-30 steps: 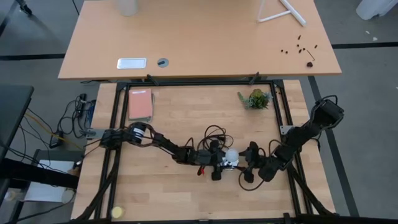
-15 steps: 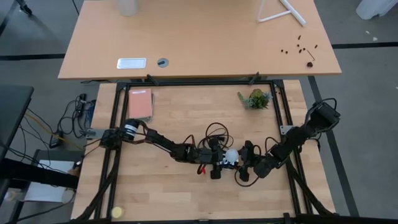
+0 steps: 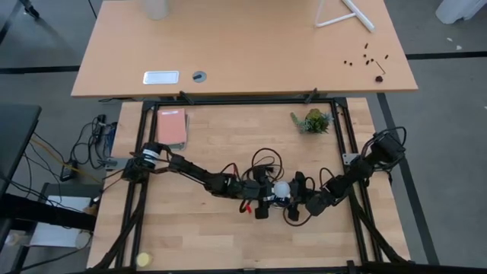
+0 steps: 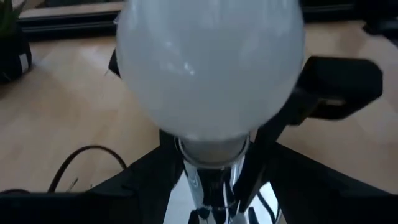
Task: Screw lightbulb
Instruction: Remove the lightbulb from the lamp
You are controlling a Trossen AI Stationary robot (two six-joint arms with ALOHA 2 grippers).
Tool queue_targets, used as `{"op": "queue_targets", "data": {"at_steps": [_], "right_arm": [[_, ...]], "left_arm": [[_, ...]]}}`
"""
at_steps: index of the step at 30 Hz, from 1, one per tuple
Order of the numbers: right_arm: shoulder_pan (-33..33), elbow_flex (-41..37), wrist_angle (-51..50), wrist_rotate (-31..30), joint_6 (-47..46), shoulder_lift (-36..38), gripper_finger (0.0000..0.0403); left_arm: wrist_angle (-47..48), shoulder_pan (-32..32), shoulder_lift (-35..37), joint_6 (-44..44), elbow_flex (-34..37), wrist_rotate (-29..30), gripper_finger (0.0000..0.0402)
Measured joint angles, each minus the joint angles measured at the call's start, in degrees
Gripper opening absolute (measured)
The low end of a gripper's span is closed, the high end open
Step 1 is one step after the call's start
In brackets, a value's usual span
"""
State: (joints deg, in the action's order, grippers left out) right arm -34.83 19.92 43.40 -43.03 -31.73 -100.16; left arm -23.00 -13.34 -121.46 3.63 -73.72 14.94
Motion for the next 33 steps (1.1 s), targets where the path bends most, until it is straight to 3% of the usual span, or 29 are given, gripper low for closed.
{"op": "queue_targets", "data": {"at_steps": [8, 12, 23, 33], "right_arm": [[-0.02, -0.02, 0.37, 0.83, 1.29, 0.09, 0.0216], [-0.02, -0.02, 0.35, 0.81, 1.31, 0.11, 0.0193], [-0.02, -0.04, 0.20, 1.04, 1.94, 0.13, 0.0206], [0.15, -0.09, 0.33, 0.83, 3.80, 0.15, 0.0205]], "left_arm": [[3.42, -0.17, 1.42, -0.39, 0.03, 0.76, 0.0248], [10.01, -0.24, 3.35, -0.27, -0.01, 3.79, 0.0248], [18.45, -0.39, 9.71, 1.00, -0.38, 5.35, 0.0248], [40.21, -0.74, 10.59, -4.69, -15.78, 3.44, 0.0249]]}}
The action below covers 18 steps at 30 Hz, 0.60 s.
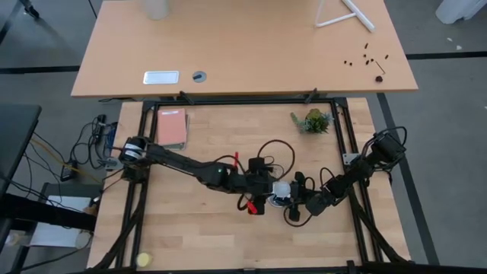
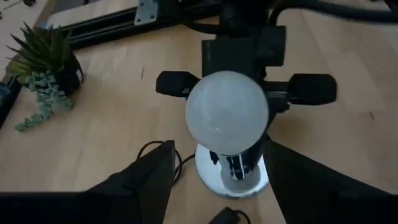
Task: Screw lightbulb
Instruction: Remove the lightbulb from the lamp
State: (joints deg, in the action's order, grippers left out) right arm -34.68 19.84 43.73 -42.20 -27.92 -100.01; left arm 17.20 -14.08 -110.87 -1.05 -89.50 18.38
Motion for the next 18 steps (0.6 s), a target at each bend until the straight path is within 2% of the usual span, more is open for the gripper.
{"op": "queue_targets", "data": {"at_steps": [8, 14, 18], "right_arm": [[0.00, -0.02, 0.19, 0.00, 0.48, 0.00, 0.0205], [0.02, -0.02, 0.19, -0.02, -1.44, 0.00, 0.0208], [0.00, -0.02, 0.50, -0.02, -1.66, 0.00, 0.0226]], "left_arm": [[10.97, 0.48, -0.20, -2.75, -9.51, -1.82, 0.0273], [12.18, 1.13, -0.20, 0.07, -10.51, -4.38, 0.0297], [11.56, 0.99, -1.01, 0.21, -10.63, -4.79, 0.0300]]}}
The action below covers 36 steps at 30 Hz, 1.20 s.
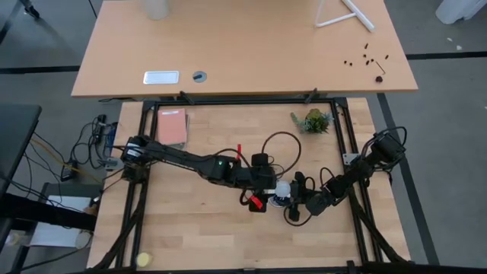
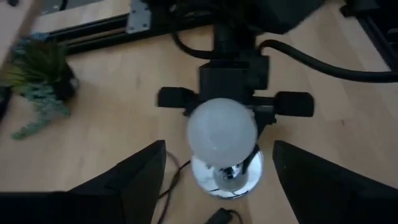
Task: Screw lightbulb
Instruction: Remove the lightbulb from the lamp
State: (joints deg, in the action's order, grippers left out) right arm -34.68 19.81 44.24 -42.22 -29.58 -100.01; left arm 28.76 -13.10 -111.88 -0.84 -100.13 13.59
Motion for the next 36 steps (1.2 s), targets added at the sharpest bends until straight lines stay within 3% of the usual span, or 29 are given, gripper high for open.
{"op": "queue_targets", "data": {"at_steps": [5, 11, 21, 36], "right_arm": [[-0.07, -0.02, 3.26, -0.89, 4.09, -0.02, 0.0269], [-1.36, -0.14, 6.89, -7.22, 10.19, -0.02, 0.0300], [-5.01, -6.64, 18.02, -6.78, 9.90, 0.21, 0.0294], [-6.19, -7.61, 19.67, -10.19, 7.49, -2.29, 0.0293]], "left_arm": [[-0.66, -0.84, -2.05, -0.21, 0.14, -0.93, 0.0300], [-1.85, -1.12, -2.44, -0.42, 0.17, -0.20, 0.0300], [-1.84, -1.29, -2.44, -0.60, 0.17, 0.11, 0.0300], [-5.05, -1.32, -2.44, -2.20, 0.17, 1.51, 0.0300]]}}
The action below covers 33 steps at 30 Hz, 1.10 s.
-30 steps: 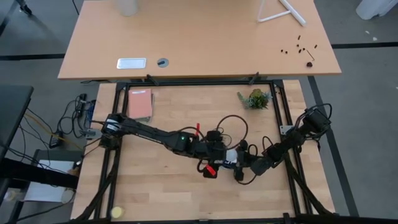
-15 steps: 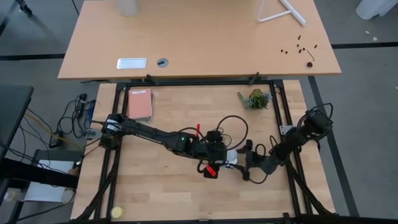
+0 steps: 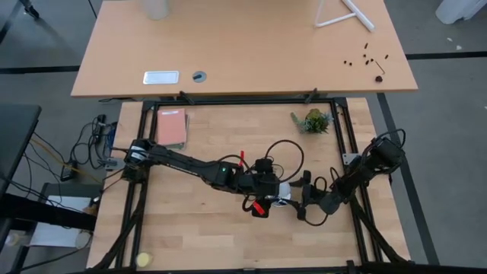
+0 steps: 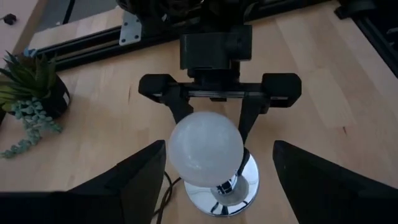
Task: Screw lightbulb
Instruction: Remove the lightbulb from the lamp
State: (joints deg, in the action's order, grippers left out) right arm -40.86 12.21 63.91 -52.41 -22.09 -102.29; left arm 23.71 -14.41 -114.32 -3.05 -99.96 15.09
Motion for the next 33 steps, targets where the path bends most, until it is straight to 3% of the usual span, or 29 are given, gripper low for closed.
{"op": "queue_targets", "data": {"at_steps": [16, 23, 28, 33], "right_arm": [[-0.30, 1.13, 25.19, -0.11, 6.28, -15.97, 0.0288], [-0.21, 1.31, 25.21, -0.24, 6.88, -16.34, 0.0233], [0.73, 1.31, 25.26, 0.23, 8.00, -16.34, 0.0185], [3.75, 1.34, 25.62, 4.70, 9.65, -16.31, 0.0167]], "left_arm": [[0.69, 0.00, -0.02, -1.52, 0.00, -0.02, 0.0300], [2.68, 0.00, -0.02, -1.80, 0.00, 0.24, 0.0300], [5.03, 0.00, -0.02, -8.25, 0.00, 0.06, 0.0300], [7.13, 0.11, -0.02, -10.73, 0.00, -1.15, 0.0300]]}}
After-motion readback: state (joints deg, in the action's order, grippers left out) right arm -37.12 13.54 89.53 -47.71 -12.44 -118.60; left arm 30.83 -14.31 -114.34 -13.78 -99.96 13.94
